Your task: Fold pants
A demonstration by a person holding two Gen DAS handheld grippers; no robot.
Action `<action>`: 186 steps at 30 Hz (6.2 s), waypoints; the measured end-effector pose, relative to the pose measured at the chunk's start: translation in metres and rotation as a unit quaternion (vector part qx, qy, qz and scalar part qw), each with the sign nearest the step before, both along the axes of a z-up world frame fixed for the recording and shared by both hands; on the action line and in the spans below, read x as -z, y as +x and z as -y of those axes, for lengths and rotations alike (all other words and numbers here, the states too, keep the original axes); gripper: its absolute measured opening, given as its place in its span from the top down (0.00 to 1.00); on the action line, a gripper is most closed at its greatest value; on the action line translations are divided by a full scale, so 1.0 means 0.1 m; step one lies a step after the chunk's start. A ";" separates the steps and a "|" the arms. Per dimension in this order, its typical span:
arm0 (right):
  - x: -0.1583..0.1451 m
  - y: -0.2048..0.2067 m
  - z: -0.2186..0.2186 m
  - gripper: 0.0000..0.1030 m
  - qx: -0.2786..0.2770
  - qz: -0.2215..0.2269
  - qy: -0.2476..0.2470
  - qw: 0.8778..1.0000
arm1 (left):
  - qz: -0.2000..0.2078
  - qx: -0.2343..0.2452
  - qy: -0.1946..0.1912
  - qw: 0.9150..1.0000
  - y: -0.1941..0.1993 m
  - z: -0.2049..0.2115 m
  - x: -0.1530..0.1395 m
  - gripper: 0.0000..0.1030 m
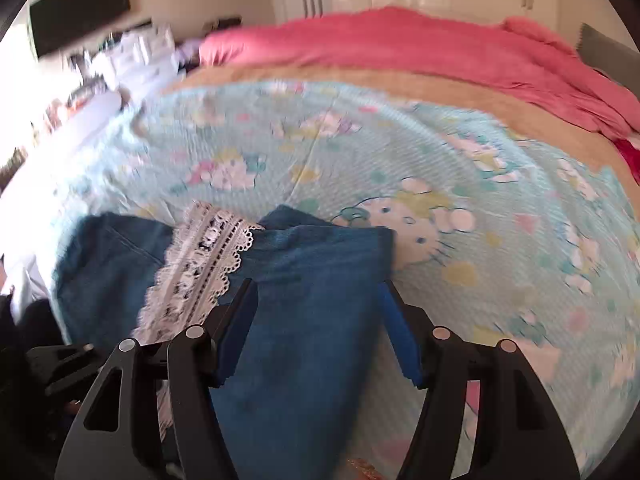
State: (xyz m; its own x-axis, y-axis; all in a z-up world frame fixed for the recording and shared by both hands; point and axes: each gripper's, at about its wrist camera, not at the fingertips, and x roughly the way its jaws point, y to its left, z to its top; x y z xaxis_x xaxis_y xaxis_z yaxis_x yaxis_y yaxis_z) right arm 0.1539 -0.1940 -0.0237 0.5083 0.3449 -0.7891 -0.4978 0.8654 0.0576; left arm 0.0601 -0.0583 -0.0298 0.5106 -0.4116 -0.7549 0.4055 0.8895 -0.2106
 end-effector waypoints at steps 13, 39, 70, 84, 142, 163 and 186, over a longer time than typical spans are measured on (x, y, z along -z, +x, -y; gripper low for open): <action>0.46 0.58 -0.26 0.40 0.018 -0.033 -0.007 0.999 | 0.006 0.001 0.011 1.000 0.01 0.00 0.01 0.50; -0.26 -0.05 0.39 0.06 0.052 0.053 0.118 0.990 | 0.001 -0.015 0.002 1.000 -0.08 -0.02 -0.09 0.32; -0.60 -0.74 0.48 0.04 0.031 0.082 0.128 0.988 | 0.053 -0.089 0.024 0.994 -0.37 -0.43 -0.55 0.09; -0.66 -0.92 -0.13 0.04 -0.033 0.087 0.090 0.992 | 0.041 -0.163 -0.001 0.986 -0.47 -1.04 -0.52 0.09; 0.19 -0.23 -2.58 0.58 -0.317 -0.161 0.057 0.933 | -0.070 -0.222 -0.212 0.949 -0.31 -1.81 0.20 0.40; -0.42 0.14 -0.38 0.31 -0.186 -0.114 0.233 0.948 | -0.023 -0.079 -0.162 0.983 0.10 -0.37 -0.43 0.41; 0.00 -0.25 0.59 0.27 -0.006 -0.035 0.138 0.990 | -0.020 -0.041 -0.098 0.994 -0.14 -0.26 -0.45 0.09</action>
